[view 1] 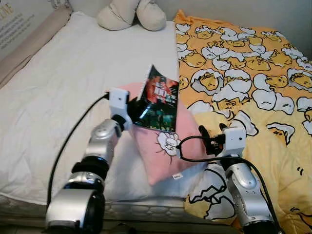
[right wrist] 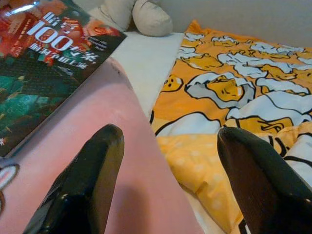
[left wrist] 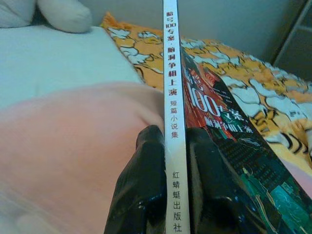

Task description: Clean up the room

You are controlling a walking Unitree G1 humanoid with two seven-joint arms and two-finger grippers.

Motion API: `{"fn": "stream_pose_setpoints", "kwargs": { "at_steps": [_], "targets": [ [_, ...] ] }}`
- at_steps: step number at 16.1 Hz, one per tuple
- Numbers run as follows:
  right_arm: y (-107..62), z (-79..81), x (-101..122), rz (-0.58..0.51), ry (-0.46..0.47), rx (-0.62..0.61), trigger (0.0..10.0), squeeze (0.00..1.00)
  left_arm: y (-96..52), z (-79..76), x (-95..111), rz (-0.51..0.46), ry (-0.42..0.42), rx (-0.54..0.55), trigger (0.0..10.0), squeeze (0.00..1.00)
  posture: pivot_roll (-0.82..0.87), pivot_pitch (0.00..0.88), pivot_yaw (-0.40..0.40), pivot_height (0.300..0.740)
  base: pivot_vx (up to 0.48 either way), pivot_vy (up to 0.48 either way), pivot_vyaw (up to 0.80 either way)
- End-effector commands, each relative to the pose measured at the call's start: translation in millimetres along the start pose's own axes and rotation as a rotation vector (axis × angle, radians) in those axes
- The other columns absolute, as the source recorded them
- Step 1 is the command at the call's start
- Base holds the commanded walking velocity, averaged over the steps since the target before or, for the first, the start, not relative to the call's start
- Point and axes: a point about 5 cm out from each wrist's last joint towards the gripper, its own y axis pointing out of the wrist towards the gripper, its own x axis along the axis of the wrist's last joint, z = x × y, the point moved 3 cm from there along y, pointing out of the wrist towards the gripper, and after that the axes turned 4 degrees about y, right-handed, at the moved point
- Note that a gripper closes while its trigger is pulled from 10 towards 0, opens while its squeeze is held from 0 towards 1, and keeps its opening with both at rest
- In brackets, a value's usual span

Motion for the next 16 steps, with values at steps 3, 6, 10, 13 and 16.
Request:
{"fn": "stream_pose_setpoints", "kwargs": {
  "at_steps": [3,6,10,13,16],
  "targets": [
    [0.7,-3.8,1.8,-0.011,-0.011,-0.006,10.0,0.00,4.1,-18.2,-9.2,0.025,0.016,-0.015,10.0,0.00,-0.02,0.000,-0.020,0.740,0.000,0.000,0.00],
    [-1.6,-4.8,-0.6,-0.004,-0.016,-0.007,10.0,0.00,6.0,-26.4,-17.3,0.058,0.021,-0.026,10.0,1.00,-0.03,0.000,-0.016,0.740,0.000,0.000,0.00],
    [-3.3,-6.6,-1.9,0.001,-0.020,-0.011,10.0,0.00,8.2,-32.3,-23.7,0.093,0.024,-0.029,10.0,0.00,-0.04,0.000,-0.017,0.740,0.000,0.000,0.00],
    [-4.9,-7.2,-3.5,0.006,-0.020,-0.016,10.0,0.00,9.4,-35.7,-21.5,0.069,0.029,-0.037,0.0,0.00,-0.04,0.000,-0.016,0.740,0.000,0.000,0.00],
    [-5.9,-9.6,-3.1,0.006,-0.023,-0.023,10.0,0.00,12.5,-29.0,6.9,-0.072,0.188,0.024,0.0,0.00,-0.04,0.000,-0.016,0.740,0.000,0.000,0.00]
  ]
}}
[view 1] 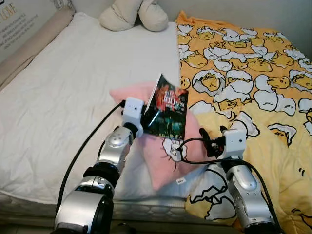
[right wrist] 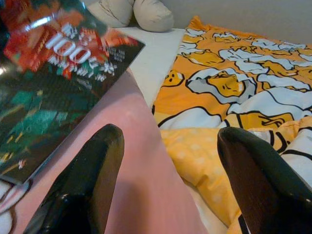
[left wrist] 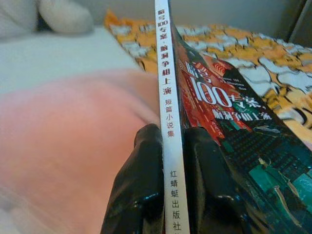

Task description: Clean up the room

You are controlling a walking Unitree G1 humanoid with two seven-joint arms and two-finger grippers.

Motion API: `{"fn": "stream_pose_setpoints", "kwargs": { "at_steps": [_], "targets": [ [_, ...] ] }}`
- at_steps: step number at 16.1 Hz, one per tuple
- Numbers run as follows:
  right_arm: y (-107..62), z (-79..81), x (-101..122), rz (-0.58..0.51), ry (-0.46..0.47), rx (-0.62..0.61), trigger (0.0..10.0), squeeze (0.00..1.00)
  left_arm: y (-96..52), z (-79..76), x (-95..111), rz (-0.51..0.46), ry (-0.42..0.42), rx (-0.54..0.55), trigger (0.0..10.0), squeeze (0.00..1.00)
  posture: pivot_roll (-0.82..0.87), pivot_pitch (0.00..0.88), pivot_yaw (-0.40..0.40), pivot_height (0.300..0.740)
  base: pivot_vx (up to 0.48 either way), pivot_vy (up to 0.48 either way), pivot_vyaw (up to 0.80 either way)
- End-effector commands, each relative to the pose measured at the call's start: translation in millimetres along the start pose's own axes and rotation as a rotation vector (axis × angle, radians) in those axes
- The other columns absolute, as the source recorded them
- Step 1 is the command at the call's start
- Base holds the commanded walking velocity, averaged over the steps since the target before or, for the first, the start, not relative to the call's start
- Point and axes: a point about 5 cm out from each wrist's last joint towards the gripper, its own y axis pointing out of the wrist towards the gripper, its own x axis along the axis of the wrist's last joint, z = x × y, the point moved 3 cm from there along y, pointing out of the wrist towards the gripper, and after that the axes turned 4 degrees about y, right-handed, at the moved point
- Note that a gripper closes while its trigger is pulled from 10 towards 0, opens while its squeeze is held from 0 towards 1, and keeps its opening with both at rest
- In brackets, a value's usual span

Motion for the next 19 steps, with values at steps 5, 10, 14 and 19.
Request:
{"fn": "stream_pose_setpoints", "kwargs": {
  "at_steps": [5,10,14,19],
  "targets": [
    [-2.8,-3.8,-1.8,0.001,-0.013,-0.011,10.0,0.00,3.3,0.1,38.2,-0.192,0.214,0.025,0.0,0.00,-0.03,0.000,-0.021,0.740,0.000,0.000,0.00],
    [-2.6,-5.5,-2.3,0.006,-0.017,-0.010,10.0,0.00,0.3,24.7,40.7,-0.209,0.001,0.173,0.0,0.00,-0.03,0.000,-0.026,0.740,0.000,0.000,0.00],
    [-2.8,-5.7,-2.2,0.008,-0.020,-0.005,10.0,0.00,0.2,45.0,-6.6,0.029,-0.713,0.334,0.0,0.00,-0.03,0.000,-0.028,0.740,0.000,0.000,0.00],
    [-5.5,-7.2,-6.2,0.027,-0.018,-0.003,10.0,0.00,11.6,28.8,5.4,0.044,-0.918,0.279,0.0,0.00,-0.04,0.000,-0.028,0.740,0.000,0.000,0.00]
  ]
}}
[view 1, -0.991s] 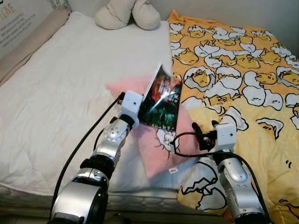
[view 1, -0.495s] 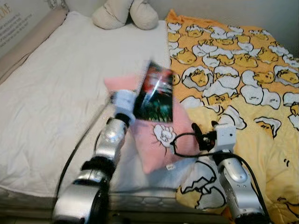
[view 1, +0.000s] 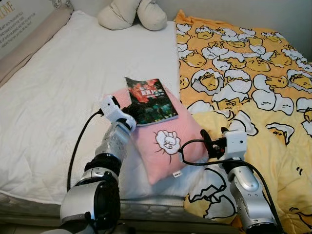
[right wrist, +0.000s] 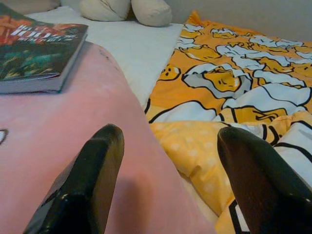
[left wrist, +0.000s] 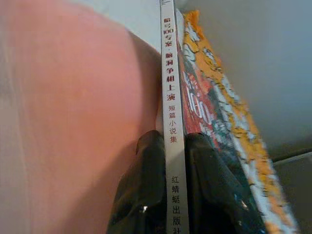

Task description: Clean up the room

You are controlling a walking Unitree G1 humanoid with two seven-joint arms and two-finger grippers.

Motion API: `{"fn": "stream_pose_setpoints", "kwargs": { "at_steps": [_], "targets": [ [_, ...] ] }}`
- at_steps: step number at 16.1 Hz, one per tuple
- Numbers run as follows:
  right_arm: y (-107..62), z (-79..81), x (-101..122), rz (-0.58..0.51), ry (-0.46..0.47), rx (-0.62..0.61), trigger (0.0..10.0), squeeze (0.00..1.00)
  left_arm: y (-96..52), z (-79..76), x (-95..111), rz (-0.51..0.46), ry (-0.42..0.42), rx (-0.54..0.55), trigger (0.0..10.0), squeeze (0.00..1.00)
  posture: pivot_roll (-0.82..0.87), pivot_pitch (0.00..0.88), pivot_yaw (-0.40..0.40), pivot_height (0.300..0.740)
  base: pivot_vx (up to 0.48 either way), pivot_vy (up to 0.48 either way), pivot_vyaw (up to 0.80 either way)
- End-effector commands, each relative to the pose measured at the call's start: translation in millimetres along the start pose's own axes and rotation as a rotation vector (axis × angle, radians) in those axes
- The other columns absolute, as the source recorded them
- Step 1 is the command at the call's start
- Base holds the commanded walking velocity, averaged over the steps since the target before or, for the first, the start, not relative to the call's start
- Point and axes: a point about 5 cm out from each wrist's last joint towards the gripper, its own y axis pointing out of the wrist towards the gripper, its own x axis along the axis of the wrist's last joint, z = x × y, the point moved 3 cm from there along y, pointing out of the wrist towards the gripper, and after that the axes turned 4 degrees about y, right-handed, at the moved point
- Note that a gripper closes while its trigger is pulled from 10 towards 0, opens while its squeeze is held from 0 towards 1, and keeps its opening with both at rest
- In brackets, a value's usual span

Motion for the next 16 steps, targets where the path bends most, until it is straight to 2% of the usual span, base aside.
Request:
{"fn": "stream_pose_setpoints", "kwargs": {
  "at_steps": [1,2,3,5,7,8,9,10,12,13,14,15,16],
  "targets": [
    [-2.6,-3.9,-2.9,0.014,-0.008,0.000,10.0,0.00,4.3,-17.1,7.6,0.000,-0.024,-0.028,0.0,0.00,-0.04,0.000,-0.028,0.740,0.000,0.000,0.00],
    [-2.8,-3.9,-3.5,0.018,-0.008,0.002,10.0,0.00,5.2,-24.3,13.6,-0.014,-0.042,-0.034,0.0,0.00,-0.04,0.000,-0.028,0.740,0.000,0.000,0.00],
    [-2.9,-3.8,-4.6,0.023,-0.007,0.005,10.0,0.00,5.8,-32.6,25.2,-0.055,-0.100,-0.007,0.0,0.00,-0.04,0.000,-0.030,0.740,0.000,0.000,0.00],
    [-2.9,-2.7,-6.1,0.029,-0.005,0.010,10.0,0.00,3.1,-45.7,44.8,-0.142,-0.153,0.015,0.0,0.00,-0.03,0.000,-0.031,0.740,0.000,0.000,0.00],
    [-2.8,-1.4,-6.8,0.034,-0.004,0.016,10.0,0.00,-1.0,-50.5,57.1,-0.196,-0.194,0.025,0.0,0.00,-0.03,0.000,-0.031,0.740,0.000,0.000,0.00],
    [-3.0,-1.3,-7.5,0.037,-0.004,0.018,10.0,0.00,-2.8,-48.3,60.9,-0.205,-0.192,0.030,0.0,0.00,-0.03,0.000,-0.029,0.740,0.000,0.000,0.00],
    [-3.5,-1.8,-9.3,0.044,-0.003,0.018,10.0,0.00,-3.8,-40.9,63.5,-0.209,-0.145,0.047,0.0,0.00,-0.03,0.000,-0.029,0.740,0.000,0.000,0.00],
    [-4.2,-2.2,-10.8,0.050,-0.002,0.017,10.0,0.00,-5.1,-37.9,63.8,-0.211,-0.063,0.042,0.0,0.00,-0.03,0.000,-0.028,0.740,0.000,0.000,0.00],
    [-5.0,-2.4,-12.4,0.056,-0.003,0.017,10.0,0.00,-6.8,-36.2,61.1,-0.211,-0.045,0.042,0.0,0.00,-0.04,0.000,-0.026,0.740,0.000,0.000,0.00],
    [-5.2,-2.2,-12.8,0.058,-0.004,0.018,10.0,0.00,-7.1,-40.8,58.6,-0.207,-0.005,0.014,0.0,0.00,-0.04,0.000,-0.026,0.740,0.000,0.000,0.00],
    [-5.1,-1.8,-13.2,0.060,-0.006,0.020,10.0,0.00,-6.1,-42.2,50.6,-0.187,0.111,0.015,10.0,0.00,-0.04,0.000,-0.028,0.740,0.000,0.000,0.00],
    [-4.8,-1.3,-13.7,0.063,-0.009,0.022,10.0,0.00,-5.3,-39.9,43.0,-0.165,0.193,0.022,10.0,1.00,-0.04,0.000,-0.029,0.740,0.000,0.000,0.00],
    [-4.6,-1.3,-13.9,0.065,-0.012,0.024,10.0,0.00,-4.0,-36.1,37.7,-0.152,0.250,0.019,10.0,1.00,-0.04,0.000,-0.029,0.740,0.000,0.000,0.00]
  ]
}}
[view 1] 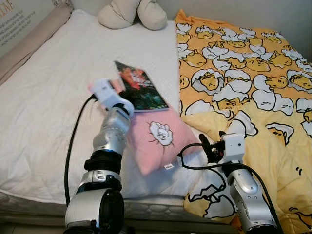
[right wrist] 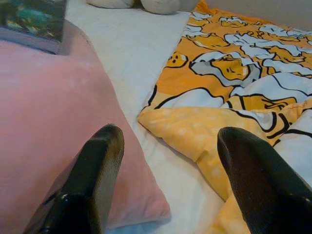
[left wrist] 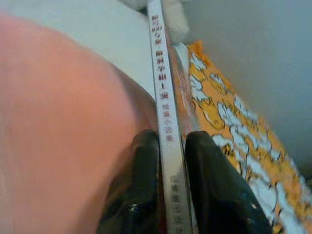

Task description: Clean up the room

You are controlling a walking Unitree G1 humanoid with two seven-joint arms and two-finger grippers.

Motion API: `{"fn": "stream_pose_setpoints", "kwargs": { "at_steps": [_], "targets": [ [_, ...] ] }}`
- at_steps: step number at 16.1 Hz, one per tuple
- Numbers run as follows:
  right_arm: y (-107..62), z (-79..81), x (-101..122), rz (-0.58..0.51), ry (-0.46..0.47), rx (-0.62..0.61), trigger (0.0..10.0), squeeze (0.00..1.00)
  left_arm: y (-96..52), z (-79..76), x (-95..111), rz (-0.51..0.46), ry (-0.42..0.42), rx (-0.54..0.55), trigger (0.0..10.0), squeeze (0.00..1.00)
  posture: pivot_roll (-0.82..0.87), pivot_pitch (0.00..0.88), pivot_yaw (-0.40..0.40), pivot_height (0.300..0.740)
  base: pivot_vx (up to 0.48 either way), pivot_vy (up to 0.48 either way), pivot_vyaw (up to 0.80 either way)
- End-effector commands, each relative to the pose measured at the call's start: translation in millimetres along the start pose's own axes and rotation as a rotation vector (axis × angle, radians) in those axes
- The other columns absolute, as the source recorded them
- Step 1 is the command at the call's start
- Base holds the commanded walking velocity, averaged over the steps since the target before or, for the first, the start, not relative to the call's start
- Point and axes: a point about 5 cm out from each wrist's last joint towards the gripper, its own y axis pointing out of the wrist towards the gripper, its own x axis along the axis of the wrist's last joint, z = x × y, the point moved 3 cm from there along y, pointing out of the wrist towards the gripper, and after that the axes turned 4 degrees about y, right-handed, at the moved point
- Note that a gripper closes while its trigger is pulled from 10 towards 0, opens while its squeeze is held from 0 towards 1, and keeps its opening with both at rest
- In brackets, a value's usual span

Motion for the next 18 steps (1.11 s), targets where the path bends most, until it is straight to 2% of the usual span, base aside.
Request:
{"fn": "stream_pose_setpoints", "kwargs": {
  "at_steps": [1,4,6,8,10,11,12,13,14,15,18],
  "targets": [
    [-1.6,-3.3,-4.4,0.025,-0.014,-0.002,10.0,0.00,1.1,-5.0,-0.1,-0.011,0.055,-0.040,10.0,1.00,-0.04,0.000,-0.033,0.740,0.000,0.000,0.00],
    [-1.0,-4.1,-5.7,0.031,-0.020,0.000,10.0,0.00,2.0,5.3,-11.7,0.015,0.158,-0.065,10.0,1.00,-0.03,0.000,-0.037,0.740,0.000,0.000,0.00],
    [-1.9,-2.8,-7.5,0.040,-0.021,0.004,10.0,0.00,2.9,13.5,-21.6,0.066,0.257,-0.029,10.0,1.00,-0.04,0.000,-0.037,0.740,0.000,0.000,0.00],
    [-2.7,-2.7,-8.6,0.043,-0.021,0.004,10.0,0.00,3.1,14.5,-23.6,0.074,0.277,-0.035,10.0,1.00,-0.04,0.000,-0.035,0.740,0.000,0.000,0.00],
    [-4.4,-4.0,-10.9,0.050,-0.022,0.000,10.0,0.00,1.4,18.3,-33.7,0.101,0.303,-0.048,10.0,1.00,-0.04,0.000,-0.034,0.740,0.000,0.000,0.00],
    [-4.7,-4.1,-11.5,0.053,-0.023,-0.001,10.0,0.00,-0.9,19.3,-41.7,0.126,0.277,-0.071,0.0,1.00,-0.04,0.000,-0.034,0.740,0.000,0.000,0.00],
    [-5.0,-3.9,-11.8,0.054,-0.024,-0.001,10.0,0.00,-1.9,22.1,-43.9,0.126,0.231,-0.059,0.0,1.00,-0.04,0.000,-0.033,0.740,0.000,0.000,0.00],
    [-5.3,-3.9,-11.9,0.055,-0.024,-0.001,10.0,0.00,-2.2,25.1,-45.9,0.139,0.187,-0.040,0.0,0.29,-0.04,0.000,-0.033,0.740,0.000,0.000,0.00],
    [-5.7,-4.0,-12.1,0.057,-0.024,-0.001,10.0,0.00,-2.6,30.6,-49.2,0.163,0.103,-0.003,0.0,0.00,-0.04,0.000,-0.034,0.740,0.000,0.000,0.00],
    [-6.0,-4.0,-12.8,0.061,-0.026,0.000,10.0,0.00,-3.4,36.1,-52.2,0.183,0.050,0.029,0.0,0.00,-0.04,0.000,-0.036,0.740,0.000,0.000,0.00],
    [-6.3,-4.2,-13.8,0.067,-0.030,0.002,10.0,0.00,-4.1,39.5,-56.6,0.211,-0.021,0.035,0.0,0.00,-0.04,0.000,-0.038,0.740,0.000,0.000,0.00]
  ]
}}
